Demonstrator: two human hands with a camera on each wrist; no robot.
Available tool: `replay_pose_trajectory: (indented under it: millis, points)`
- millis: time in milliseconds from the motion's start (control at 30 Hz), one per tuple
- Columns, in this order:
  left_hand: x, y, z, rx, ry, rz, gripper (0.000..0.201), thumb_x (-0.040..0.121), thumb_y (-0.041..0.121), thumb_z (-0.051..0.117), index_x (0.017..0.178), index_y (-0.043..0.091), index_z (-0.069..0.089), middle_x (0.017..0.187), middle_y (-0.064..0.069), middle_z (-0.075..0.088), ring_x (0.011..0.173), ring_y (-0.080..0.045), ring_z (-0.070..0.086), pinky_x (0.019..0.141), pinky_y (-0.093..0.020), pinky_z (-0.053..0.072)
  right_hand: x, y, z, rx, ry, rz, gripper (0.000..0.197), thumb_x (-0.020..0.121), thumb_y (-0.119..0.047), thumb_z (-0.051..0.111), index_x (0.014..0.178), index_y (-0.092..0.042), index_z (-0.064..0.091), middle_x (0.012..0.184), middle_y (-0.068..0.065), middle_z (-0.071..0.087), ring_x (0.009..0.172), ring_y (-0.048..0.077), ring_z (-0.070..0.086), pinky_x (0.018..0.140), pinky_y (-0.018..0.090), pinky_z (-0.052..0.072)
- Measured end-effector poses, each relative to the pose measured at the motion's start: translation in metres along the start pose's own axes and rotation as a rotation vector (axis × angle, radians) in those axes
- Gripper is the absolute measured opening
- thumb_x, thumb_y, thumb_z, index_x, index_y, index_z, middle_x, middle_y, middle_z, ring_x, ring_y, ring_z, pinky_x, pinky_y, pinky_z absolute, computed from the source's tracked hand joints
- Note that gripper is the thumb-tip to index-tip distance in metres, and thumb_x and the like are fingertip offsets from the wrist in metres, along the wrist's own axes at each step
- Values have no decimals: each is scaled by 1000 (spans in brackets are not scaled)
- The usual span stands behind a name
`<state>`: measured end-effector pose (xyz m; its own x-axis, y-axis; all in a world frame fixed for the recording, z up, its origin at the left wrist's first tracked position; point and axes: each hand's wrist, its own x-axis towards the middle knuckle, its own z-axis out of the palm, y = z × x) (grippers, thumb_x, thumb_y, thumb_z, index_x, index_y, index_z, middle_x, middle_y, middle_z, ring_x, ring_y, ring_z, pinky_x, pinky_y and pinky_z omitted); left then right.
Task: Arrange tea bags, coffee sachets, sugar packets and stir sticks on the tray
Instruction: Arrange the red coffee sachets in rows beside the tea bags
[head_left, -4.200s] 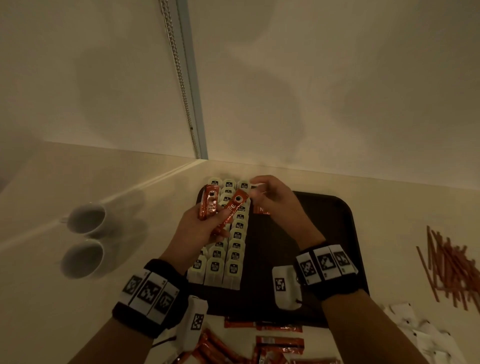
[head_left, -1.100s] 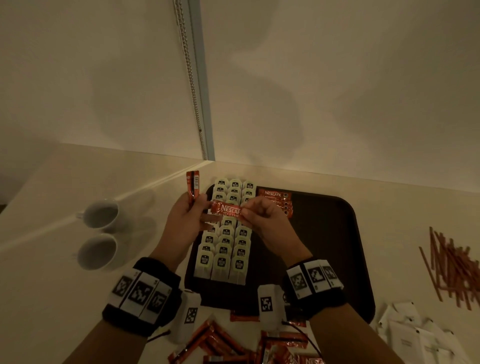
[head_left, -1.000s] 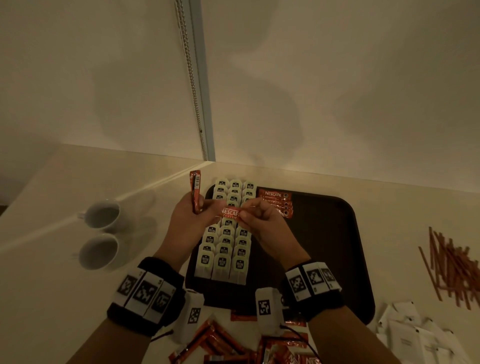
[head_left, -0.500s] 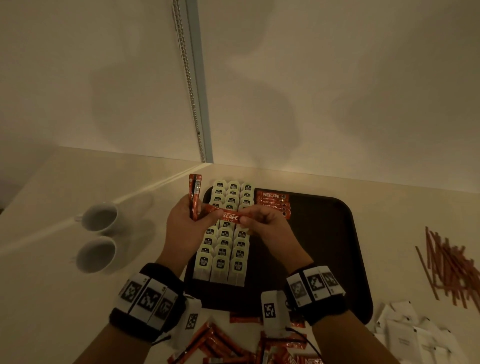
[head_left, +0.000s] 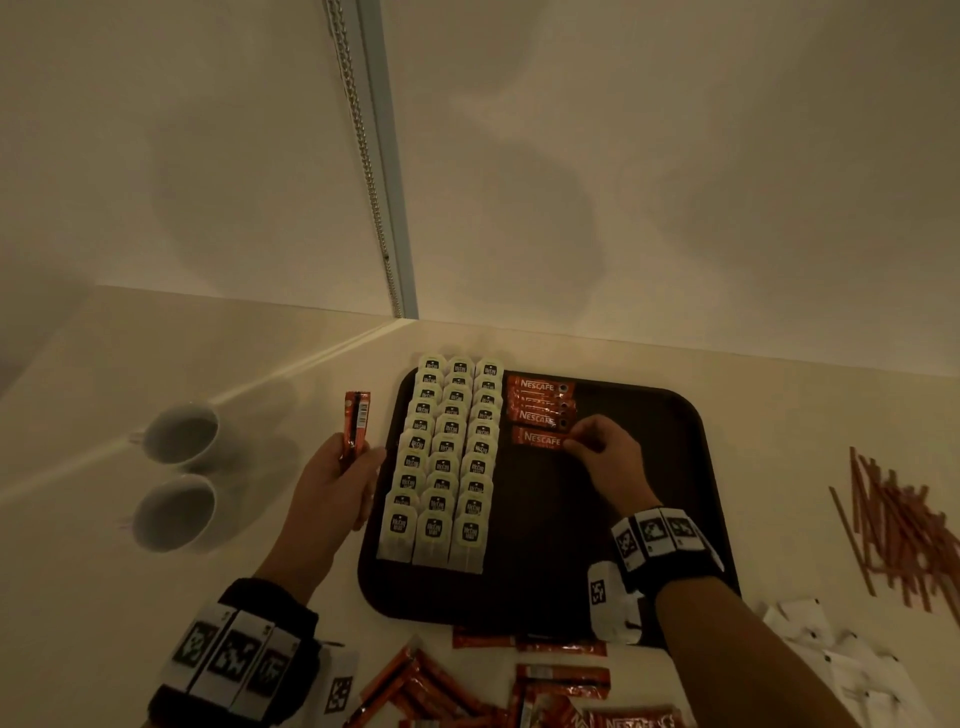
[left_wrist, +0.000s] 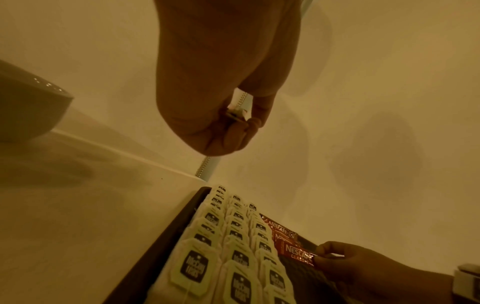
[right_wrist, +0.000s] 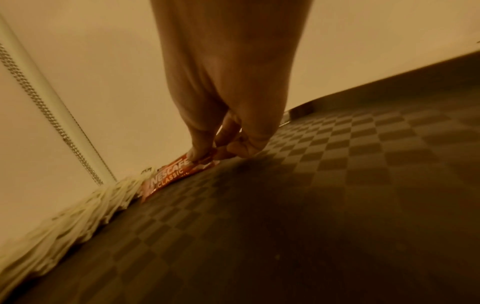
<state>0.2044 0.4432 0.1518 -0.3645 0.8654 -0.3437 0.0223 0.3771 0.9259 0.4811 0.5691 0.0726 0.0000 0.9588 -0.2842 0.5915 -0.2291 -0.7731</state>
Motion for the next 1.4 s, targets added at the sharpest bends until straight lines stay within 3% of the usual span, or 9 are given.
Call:
replay_pose_trajectory:
  millis: [133, 367, 700, 800, 933, 1167, 1400]
  points:
    - [2, 0, -2, -3, 5, -1, 14, 96, 14, 51, 83, 10, 49, 52, 5, 43, 45, -11, 37, 41, -21, 33, 8, 0, 7, -7, 71, -48, 16, 83, -13, 68, 97, -15, 60, 90, -14, 53, 80, -4, 49, 67, 10, 36]
    - [2, 1, -2, 2, -6, -14, 14, 96, 12, 51, 82, 11, 48, 52, 5, 44, 46, -12, 37, 41, -21, 32, 21, -3, 15, -62, 124, -46, 18, 82, -14, 68, 97, -18, 59, 100, -5, 57, 93, 6, 53, 82, 20, 42]
    - [0, 7, 1, -53, -5, -71, 14, 98, 15, 43, 84, 14, 46, 59, -2, 45, 47, -14, 36, 46, -24, 28, 24, -2, 19, -142, 133, -36, 22, 81, -17, 70, 99, -15, 58, 110, 1, 52, 94, 8, 48, 84, 22, 40]
    - [-2, 9, 2, -63, -16, -90, 14, 98, 14, 39, 86, 14, 46, 62, -4, 47, 49, -14, 37, 47, -25, 28, 23, -2, 19, -135, 126, -48, 20, 81, -19, 70, 97, -17, 57, 107, 1, 52, 94, 9, 50, 80, 19, 38]
    - [-3, 9, 3, -45, -20, -90, 14, 99, 15, 40, 86, 14, 46, 62, -3, 47, 50, -15, 38, 47, -24, 29, 14, 0, 21, -120, 102, -117, 28, 77, -23, 74, 102, -18, 61, 106, -5, 47, 93, 5, 48, 69, 8, 33]
    - [-3, 8, 2, -25, -30, -80, 14, 98, 14, 42, 85, 14, 48, 61, -2, 47, 51, -13, 37, 46, -22, 30, 14, -2, 20, -234, 21, -153, 30, 80, -16, 71, 109, -15, 62, 115, 1, 45, 98, 6, 42, 90, 18, 34]
    - [-3, 9, 2, -22, -29, -86, 15, 98, 16, 43, 84, 16, 48, 61, 0, 48, 51, -13, 38, 47, -22, 31, 19, -7, 22, -254, 54, -198, 27, 80, -15, 71, 105, -14, 61, 117, 3, 46, 99, 7, 44, 92, 20, 36]
